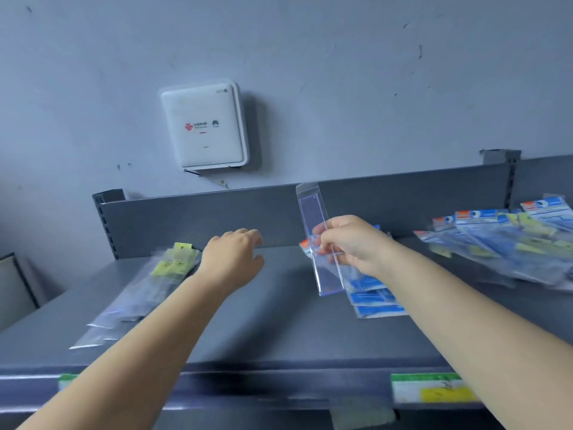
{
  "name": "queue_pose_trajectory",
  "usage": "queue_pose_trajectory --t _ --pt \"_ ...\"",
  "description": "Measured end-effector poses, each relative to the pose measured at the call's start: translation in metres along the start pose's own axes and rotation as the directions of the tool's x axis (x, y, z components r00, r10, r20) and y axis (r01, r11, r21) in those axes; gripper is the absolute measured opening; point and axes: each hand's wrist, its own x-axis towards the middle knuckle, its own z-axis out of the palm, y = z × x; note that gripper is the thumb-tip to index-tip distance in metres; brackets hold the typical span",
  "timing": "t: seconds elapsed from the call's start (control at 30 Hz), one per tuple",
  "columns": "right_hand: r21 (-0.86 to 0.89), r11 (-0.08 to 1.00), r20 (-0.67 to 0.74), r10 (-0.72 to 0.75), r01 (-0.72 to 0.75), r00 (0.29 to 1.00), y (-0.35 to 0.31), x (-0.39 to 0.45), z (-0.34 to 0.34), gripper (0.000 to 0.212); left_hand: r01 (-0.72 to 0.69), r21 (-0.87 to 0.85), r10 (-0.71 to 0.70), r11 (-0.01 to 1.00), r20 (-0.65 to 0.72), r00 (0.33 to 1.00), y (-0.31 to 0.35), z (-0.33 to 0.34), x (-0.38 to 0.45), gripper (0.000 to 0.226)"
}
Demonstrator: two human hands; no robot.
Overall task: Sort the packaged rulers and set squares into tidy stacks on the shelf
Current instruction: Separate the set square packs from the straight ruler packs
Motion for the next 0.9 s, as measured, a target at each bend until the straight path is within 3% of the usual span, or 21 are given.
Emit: queue_pose_trajectory --t 0.2,0.43,0.6,0.67,0.73,0.8,0.9 --pt "0.004 1.0 0.036 -0.007 0.007 0.999 -0.02 0.031 0.114 0.026 -0.013 0.095 0.016 0.995 -0.035 0.999 -0.116 -0.008 -0.006 0.03" --pt "-0.008 1.0 0.034 0.016 -0.016 0.999 -0.038 0.055 0.223 0.025 0.014 0.059 -0.013 0.998 -0.025 1.0 -0.22 -0.006 -0.02 0.026" --pt "-0.02 0.998 -0.036 -0.068 0.067 0.997 -0.048 0.07 0.27 0.044 0.068 0.006 -0.068 0.998 -0.023 0.997 -0.256 0.003 -0.026 0.032" --pt "-0.112 0.99 -0.051 -0.088 0.082 0.995 -0.047 0.077 0.283 0.049 0.09 -0.028 -0.091 0.996 -0.014 0.996 -0.262 0.008 -0.027 0.032" --pt "-0.339 0.939 -0.063 -0.076 0.051 0.995 -0.041 0.084 0.291 0.05 0.096 -0.052 -0.097 0.994 -0.006 0.995 -0.264 0.013 -0.028 0.031" --pt "-0.639 0.769 -0.071 -0.085 0.021 0.994 -0.035 0.086 0.295 0.043 0.083 -0.046 -0.082 0.996 0.003 0.997 -0.265 0.018 -0.029 0.031" --pt "-0.787 0.613 -0.035 -0.154 0.067 0.987 -0.029 0.085 0.297 0.037 0.048 -0.042 -0.047 0.998 0.044 0.998 -0.265 0.025 -0.03 0.029"
